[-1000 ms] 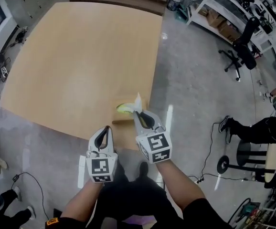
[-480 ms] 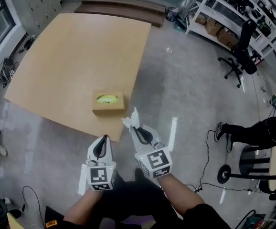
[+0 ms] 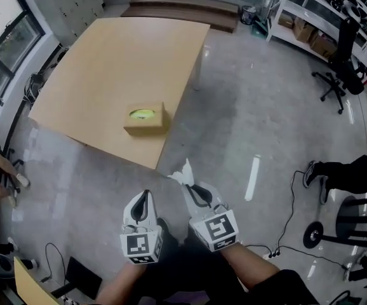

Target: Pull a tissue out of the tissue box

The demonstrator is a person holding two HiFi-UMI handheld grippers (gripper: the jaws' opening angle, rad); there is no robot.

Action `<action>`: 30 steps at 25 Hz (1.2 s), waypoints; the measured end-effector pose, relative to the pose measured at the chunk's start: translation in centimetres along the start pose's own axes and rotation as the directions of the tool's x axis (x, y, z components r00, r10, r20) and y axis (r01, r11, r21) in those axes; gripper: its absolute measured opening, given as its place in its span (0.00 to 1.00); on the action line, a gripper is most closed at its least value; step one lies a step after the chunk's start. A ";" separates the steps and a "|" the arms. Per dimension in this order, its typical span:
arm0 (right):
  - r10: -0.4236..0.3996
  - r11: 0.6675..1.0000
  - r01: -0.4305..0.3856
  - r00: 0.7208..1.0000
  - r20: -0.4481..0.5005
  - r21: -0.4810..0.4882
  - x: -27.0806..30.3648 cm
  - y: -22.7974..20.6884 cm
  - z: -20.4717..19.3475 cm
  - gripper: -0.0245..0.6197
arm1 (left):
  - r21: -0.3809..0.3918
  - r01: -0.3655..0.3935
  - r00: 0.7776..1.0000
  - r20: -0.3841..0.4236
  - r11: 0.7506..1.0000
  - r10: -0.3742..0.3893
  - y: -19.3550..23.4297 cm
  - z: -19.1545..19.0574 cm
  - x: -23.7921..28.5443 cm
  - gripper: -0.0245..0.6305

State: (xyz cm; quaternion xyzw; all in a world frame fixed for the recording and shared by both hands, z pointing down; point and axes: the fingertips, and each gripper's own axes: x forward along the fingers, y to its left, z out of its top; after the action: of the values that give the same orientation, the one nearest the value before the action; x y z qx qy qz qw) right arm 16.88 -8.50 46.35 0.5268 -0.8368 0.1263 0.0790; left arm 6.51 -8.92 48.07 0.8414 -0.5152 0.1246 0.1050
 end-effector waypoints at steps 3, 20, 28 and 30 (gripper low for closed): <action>0.018 1.000 -0.019 1.000 0.008 0.024 -1.7 0.9 0.0 0.03 | -0.005 -0.009 1.000 -0.026 1.000 0.009 -0.8 0.0 -1.7 0.07; -0.027 0.999 0.027 1.000 0.017 -0.020 -10.7 12.3 -3.6 0.03 | 0.004 0.063 0.996 0.062 0.998 -0.063 -1.7 -2.6 -14.2 0.07; -0.067 0.997 0.067 0.998 0.003 -0.041 -15.0 18.0 -5.5 0.03 | 0.013 0.099 0.992 0.077 0.995 -0.100 -0.9 -5.9 -20.8 0.07; -0.063 0.997 0.062 0.998 -0.010 -0.044 -15.7 18.8 -6.1 0.03 | -0.001 0.097 0.993 0.066 0.995 -0.097 -0.7 -6.6 -21.7 0.07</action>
State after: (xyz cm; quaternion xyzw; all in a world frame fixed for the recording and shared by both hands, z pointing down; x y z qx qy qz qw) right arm 6.71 14.57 45.56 0.5502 -0.8220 0.1086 0.0991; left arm -3.04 11.67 47.36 0.8689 -0.4771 0.0904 0.0955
